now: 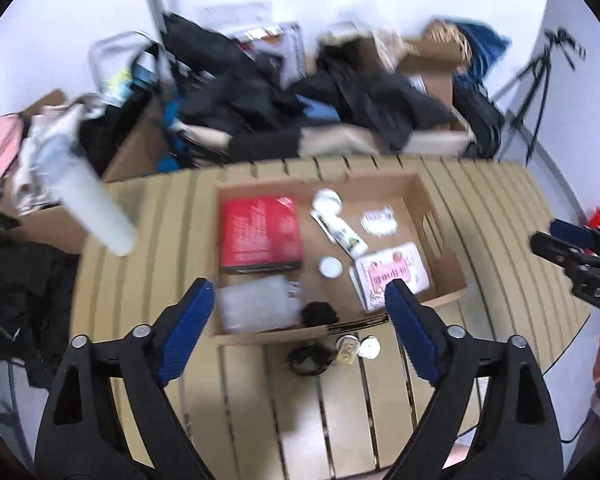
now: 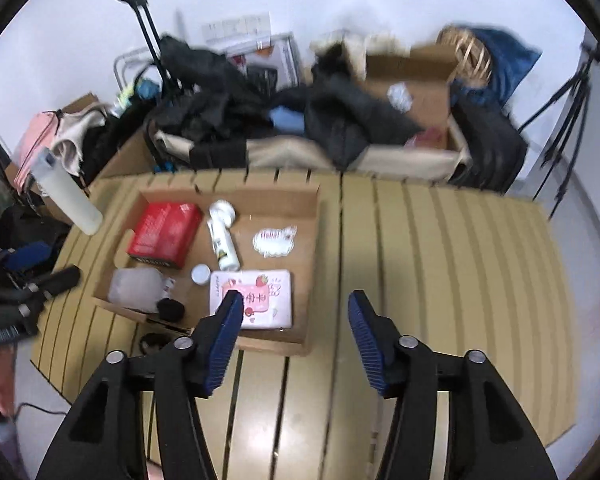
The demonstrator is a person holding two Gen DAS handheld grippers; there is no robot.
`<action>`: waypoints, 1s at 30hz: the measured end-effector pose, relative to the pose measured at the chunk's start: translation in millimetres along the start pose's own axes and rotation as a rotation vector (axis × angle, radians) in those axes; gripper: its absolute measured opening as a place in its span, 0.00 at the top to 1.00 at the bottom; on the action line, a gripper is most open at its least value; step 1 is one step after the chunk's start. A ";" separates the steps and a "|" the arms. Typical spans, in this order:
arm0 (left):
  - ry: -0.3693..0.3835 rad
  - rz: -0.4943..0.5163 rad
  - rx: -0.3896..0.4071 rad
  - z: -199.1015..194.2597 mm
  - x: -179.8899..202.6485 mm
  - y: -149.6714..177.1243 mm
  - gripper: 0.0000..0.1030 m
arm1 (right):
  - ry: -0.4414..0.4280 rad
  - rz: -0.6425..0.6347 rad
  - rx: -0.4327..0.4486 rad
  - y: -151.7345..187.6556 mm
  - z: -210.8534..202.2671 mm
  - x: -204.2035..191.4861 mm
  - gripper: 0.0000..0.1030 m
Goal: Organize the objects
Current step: 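Withdraw both tools from the tray toward the jacket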
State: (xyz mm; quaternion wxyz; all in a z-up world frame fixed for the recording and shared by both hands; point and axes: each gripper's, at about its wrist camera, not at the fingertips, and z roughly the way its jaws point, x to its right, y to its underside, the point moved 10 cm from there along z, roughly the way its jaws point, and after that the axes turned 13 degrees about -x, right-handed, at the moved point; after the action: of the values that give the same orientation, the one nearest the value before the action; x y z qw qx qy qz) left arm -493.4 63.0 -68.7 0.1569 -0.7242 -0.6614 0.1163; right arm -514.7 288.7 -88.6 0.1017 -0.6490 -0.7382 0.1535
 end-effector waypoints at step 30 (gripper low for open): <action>0.057 -0.036 0.235 -108.4 -51.5 260.7 0.00 | -0.144 0.038 0.085 301.9 -70.7 -64.9 0.21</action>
State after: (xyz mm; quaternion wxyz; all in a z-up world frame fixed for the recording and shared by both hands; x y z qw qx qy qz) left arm -217.5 -15.9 -70.0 0.2615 -0.6918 -0.6513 0.1698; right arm -201.3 264.5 -127.8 0.0729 -0.6453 -0.7238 0.2331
